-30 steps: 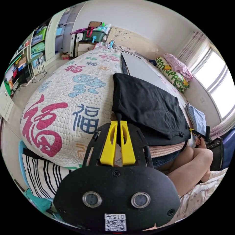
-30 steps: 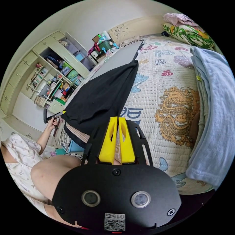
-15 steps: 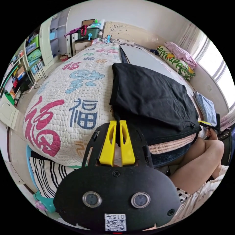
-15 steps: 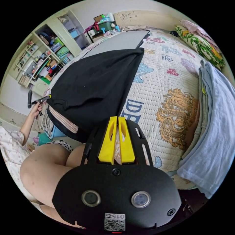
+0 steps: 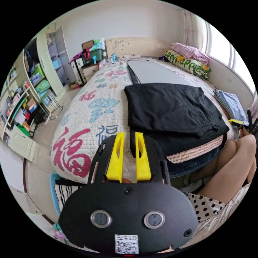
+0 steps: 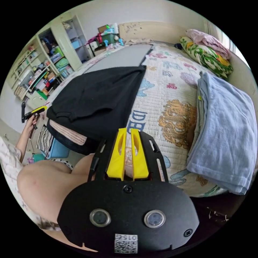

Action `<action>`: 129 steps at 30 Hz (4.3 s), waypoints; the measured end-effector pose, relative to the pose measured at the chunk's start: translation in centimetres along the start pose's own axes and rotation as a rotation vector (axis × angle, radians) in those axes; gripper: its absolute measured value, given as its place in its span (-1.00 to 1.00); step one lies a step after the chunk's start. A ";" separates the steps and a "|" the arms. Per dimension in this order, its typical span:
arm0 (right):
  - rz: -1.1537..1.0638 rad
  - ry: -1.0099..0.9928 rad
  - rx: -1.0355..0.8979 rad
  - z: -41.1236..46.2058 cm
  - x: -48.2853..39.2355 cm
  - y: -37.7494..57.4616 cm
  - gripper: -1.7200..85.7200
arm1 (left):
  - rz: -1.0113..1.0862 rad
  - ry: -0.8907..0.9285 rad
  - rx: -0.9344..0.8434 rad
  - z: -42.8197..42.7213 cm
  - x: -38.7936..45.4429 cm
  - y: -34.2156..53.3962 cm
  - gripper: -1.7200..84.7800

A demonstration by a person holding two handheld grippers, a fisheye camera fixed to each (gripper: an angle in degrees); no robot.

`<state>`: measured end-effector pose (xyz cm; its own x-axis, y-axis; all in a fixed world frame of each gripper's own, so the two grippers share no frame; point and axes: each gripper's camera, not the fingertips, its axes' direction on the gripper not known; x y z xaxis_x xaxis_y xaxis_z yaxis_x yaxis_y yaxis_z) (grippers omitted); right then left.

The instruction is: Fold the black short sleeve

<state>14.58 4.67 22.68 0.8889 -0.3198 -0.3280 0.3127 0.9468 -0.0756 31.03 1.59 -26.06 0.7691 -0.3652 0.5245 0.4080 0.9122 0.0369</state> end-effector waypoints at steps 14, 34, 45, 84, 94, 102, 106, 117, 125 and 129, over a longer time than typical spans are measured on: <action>-0.636 -0.163 -0.251 12.3 -8.2 1.2 -0.74 | 0.733 0.586 -0.071 3.4 6.4 0.0 -0.70; -0.682 -0.232 -0.380 21.9 -5.7 -4.0 -0.97 | 0.780 0.667 -0.223 6.6 3.8 -9.4 -0.93; 0.016 0.087 0.237 16.8 1.0 -40.6 -0.86 | -0.044 0.400 0.402 8.8 0.0 -37.0 -0.78; -0.310 -0.052 -0.056 20.1 5.4 -37.0 -0.65 | 0.191 0.464 0.070 22.5 -6.9 -38.0 -0.77; -0.299 0.097 -0.113 16.1 6.9 -34.2 -0.70 | 0.233 0.753 -0.193 30.2 5.3 -41.6 -0.71; -0.258 0.080 -0.119 10.0 12.2 -38.8 -0.83 | 0.113 0.826 -0.194 32.4 4.1 -42.1 -0.86; -0.167 0.015 -0.059 4.1 17.2 -40.9 -0.88 | 0.070 0.822 -0.072 30.2 4.9 -45.7 -0.95; 0.759 -0.099 0.337 -11.6 44.5 -38.5 -0.94 | 0.229 0.741 0.152 33.8 36.1 -57.5 -0.88; 0.903 -0.211 0.312 -12.9 49.4 -35.3 -0.97 | 0.340 0.922 0.165 34.5 36.6 -49.9 -0.84; 0.838 -0.152 0.328 -15.2 45.3 -35.1 -0.97 | 0.299 0.737 0.244 30.9 23.2 -46.0 -0.84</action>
<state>38.82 -42.51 -3.85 0.8951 0.4451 -0.0253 -0.3968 0.8212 0.4102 14.86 -43.13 10.69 0.9878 -0.0511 -0.1469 0.0820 0.9737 0.2126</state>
